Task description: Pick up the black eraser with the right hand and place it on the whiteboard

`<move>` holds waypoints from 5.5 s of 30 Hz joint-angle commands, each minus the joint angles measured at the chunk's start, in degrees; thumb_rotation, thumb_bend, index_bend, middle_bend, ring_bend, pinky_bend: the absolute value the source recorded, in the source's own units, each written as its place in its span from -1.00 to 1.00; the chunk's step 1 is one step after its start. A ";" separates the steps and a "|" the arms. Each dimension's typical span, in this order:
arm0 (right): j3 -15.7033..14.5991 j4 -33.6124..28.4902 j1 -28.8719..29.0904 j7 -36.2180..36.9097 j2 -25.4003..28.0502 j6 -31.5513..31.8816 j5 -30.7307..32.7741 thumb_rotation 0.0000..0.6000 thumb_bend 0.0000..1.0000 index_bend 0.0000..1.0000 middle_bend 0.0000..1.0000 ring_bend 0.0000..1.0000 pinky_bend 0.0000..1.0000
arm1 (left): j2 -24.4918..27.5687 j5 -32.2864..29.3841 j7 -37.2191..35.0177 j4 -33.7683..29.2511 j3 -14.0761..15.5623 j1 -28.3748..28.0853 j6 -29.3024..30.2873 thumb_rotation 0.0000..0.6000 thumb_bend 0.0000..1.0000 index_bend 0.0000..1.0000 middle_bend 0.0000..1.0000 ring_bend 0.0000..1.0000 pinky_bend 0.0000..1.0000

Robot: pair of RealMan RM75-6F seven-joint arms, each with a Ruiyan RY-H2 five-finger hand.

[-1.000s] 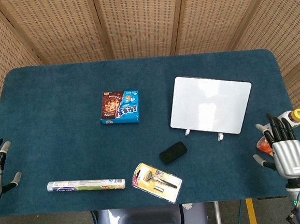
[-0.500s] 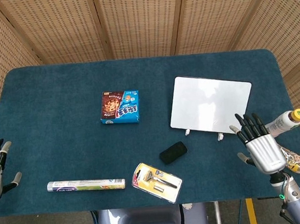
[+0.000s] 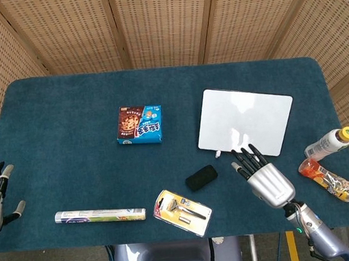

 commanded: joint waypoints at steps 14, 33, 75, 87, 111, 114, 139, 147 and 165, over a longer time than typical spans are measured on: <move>3.13 -5.00 7.90 -7.01 -6.41 -11.27 8.56 1.00 -0.89 -0.44 -1.00 -1.00 -1.00 | 0.13 -0.02 -0.57 -0.08 0.04 -0.10 -0.34 1.00 -0.37 -1.00 -1.00 -1.00 -1.00; 4.94 3.64 14.98 -8.98 -14.92 -17.98 20.16 1.00 -0.89 -0.40 -1.00 -1.00 -1.00 | 0.14 -0.56 -0.61 -0.18 -0.07 -0.10 -0.50 1.00 -0.38 -1.00 -1.00 -1.00 -1.00; 1.89 11.75 19.42 -7.45 -21.11 -17.17 26.76 1.00 -0.81 -0.39 -1.00 -1.00 -1.00 | 0.30 -2.13 0.61 -0.74 -0.21 -0.12 -1.01 1.00 -0.37 -1.00 -1.00 -1.00 -1.00; 1.55 12.94 20.54 -9.01 -22.86 -17.23 28.83 1.00 -0.79 -0.34 -1.00 -1.00 -1.00 | 0.52 -2.53 0.82 -0.96 -0.18 -0.14 -1.25 1.00 -0.37 -1.00 -1.00 -1.00 -1.00; 0.75 14.87 21.86 -11.03 -25.72 -15.86 31.52 1.00 -0.79 -0.22 -1.00 -1.00 -1.00 | 0.65 -3.10 1.06 -1.14 -0.22 -0.16 -1.41 1.00 -0.37 -1.00 -1.00 -1.00 -1.00; 0.56 15.04 21.85 -11.11 -25.89 -15.70 31.71 1.00 -0.79 -0.16 -1.00 -1.00 -1.00 | 0.68 -3.10 1.02 -1.17 -0.20 -0.14 -1.40 1.00 -0.37 -1.00 -1.00 -1.00 -1.00; 0.80 6.07 19.22 -13.78 -18.86 -6.44 27.94 1.00 -0.79 -0.01 -0.97 -1.00 -1.00 | 0.68 -3.07 0.78 -1.20 -0.23 -0.11 -1.28 1.00 -0.37 -1.00 -1.00 -1.00 -1.00; 1.19 -0.89 15.41 -12.33 -12.43 1.44 24.23 1.00 -0.79 0.00 -0.97 -1.00 -1.00 | 0.64 -2.83 0.86 -1.17 -0.15 -0.09 -1.16 1.00 -0.38 -1.00 -1.00 -1.00 -1.00; 6.43 22.53 12.04 1.02 -23.83 13.71 18.97 1.00 -0.79 0.01 -0.97 -1.00 -1.00 | 0.39 -2.18 0.92 -1.04 0.02 0.00 -0.80 1.00 -0.37 -1.00 -1.00 -1.00 -1.00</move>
